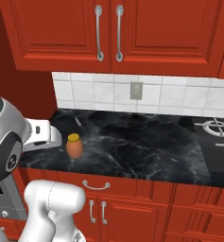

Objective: Pick the honey bottle and boxed food from the counter and place them in the cabinets closest to them.

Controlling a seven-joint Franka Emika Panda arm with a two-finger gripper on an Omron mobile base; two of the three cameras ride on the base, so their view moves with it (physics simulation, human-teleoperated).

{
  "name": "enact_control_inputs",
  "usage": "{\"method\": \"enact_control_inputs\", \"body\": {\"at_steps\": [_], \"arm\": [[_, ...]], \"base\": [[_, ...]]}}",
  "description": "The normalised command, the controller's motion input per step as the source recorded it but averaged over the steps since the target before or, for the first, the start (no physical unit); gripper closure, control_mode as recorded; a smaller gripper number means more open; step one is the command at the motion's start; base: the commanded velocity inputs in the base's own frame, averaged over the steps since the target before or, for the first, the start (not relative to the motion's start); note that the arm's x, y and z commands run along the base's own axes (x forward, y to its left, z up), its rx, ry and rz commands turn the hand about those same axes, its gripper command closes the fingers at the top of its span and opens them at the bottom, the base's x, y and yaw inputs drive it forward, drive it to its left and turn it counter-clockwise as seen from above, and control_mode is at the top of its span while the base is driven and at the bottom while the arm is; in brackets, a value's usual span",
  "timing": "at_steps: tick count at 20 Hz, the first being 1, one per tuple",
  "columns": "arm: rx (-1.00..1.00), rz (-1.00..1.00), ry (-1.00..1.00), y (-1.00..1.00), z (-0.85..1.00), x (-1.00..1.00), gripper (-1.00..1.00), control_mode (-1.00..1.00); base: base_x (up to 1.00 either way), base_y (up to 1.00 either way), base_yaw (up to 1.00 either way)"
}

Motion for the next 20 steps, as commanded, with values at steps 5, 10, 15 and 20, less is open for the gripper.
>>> {"method": "enact_control_inputs", "body": {"at_steps": [5, 10, 15, 20], "arm": [[0.0, 0.0, 0.0, 0.06, -0.08, 0.31, -1.0, -1.0], [0.0, -0.01, 0.0, 0.12, -0.13, 0.38, -1.0, -1.0], [0.0, -0.02, 0.0, 0.13, -0.14, 0.38, -1.0, -1.0], [0.0, -0.01, 0.0, 0.08, -0.15, 0.36, -1.0, -1.0]], "base": [[0.0, 0.0, 0.0], [0.0, 0.0, 0.0], [0.0, 0.0, 0.0], [0.0, 0.0, 0.0]]}}
